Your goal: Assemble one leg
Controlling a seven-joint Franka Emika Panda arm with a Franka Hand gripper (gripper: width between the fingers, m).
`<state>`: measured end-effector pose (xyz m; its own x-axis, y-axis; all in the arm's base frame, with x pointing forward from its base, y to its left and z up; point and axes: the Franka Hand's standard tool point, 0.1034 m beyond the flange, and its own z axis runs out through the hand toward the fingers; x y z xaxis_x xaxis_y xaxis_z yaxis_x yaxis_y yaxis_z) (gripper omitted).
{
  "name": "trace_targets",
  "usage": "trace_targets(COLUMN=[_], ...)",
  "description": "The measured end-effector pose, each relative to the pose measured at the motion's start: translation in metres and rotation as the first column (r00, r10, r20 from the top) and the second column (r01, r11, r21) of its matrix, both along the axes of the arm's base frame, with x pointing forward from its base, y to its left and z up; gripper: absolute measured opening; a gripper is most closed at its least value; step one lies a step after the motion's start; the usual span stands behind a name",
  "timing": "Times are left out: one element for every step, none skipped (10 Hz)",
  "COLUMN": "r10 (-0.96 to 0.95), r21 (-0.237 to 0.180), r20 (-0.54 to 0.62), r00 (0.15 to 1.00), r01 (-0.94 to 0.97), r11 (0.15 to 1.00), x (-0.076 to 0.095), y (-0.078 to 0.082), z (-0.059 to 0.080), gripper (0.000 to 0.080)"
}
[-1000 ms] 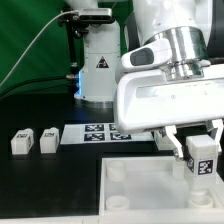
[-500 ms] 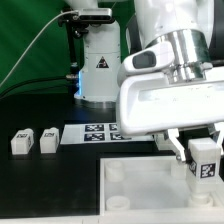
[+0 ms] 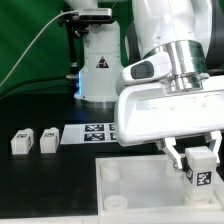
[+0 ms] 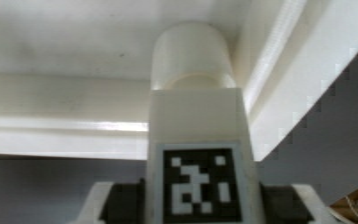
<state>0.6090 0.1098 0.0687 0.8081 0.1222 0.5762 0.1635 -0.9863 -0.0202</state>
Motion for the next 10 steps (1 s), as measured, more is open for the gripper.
trace_targets(r10=[0.001, 0.004, 0.004, 0.004, 0.004, 0.004, 0.004, 0.004, 0.004, 0.004], r21=[0.000, -0.001, -0.001, -0.001, -0.001, -0.001, -0.001, -0.001, -0.001, -0.001], r20=[-0.008, -0.042, -0.042, -0.043, -0.043, -0.044, -0.044, -0.044, -0.044, -0.044], r00=[1.000, 0.999, 0.999, 0.999, 0.999, 0.999, 0.999, 0.999, 0.999, 0.999], r01=[-0.001, -0.004, -0.004, -0.004, -0.004, -0.004, -0.004, -0.004, -0.004, -0.004], r11=[1.000, 1.000, 1.000, 1.000, 1.000, 1.000, 1.000, 1.000, 1.000, 1.000], x=[-0.0003, -0.0031, -0.0032, -0.0034, -0.0035, -0.0037, -0.0037, -0.0038, -0.0038, -0.0039], y=[0.0000, 0.0006, 0.0005, 0.0005, 0.0005, 0.0005, 0.0004, 0.0005, 0.0004, 0.0004], z=[0.0001, -0.0050, -0.0053, -0.0057, -0.0059, -0.0061, -0.0062, -0.0063, -0.0064, -0.0065], gripper=[0.0291, 0.0391, 0.0528, 0.0528, 0.0612, 0.0642, 0.0642, 0.0648, 0.0648, 0.0649])
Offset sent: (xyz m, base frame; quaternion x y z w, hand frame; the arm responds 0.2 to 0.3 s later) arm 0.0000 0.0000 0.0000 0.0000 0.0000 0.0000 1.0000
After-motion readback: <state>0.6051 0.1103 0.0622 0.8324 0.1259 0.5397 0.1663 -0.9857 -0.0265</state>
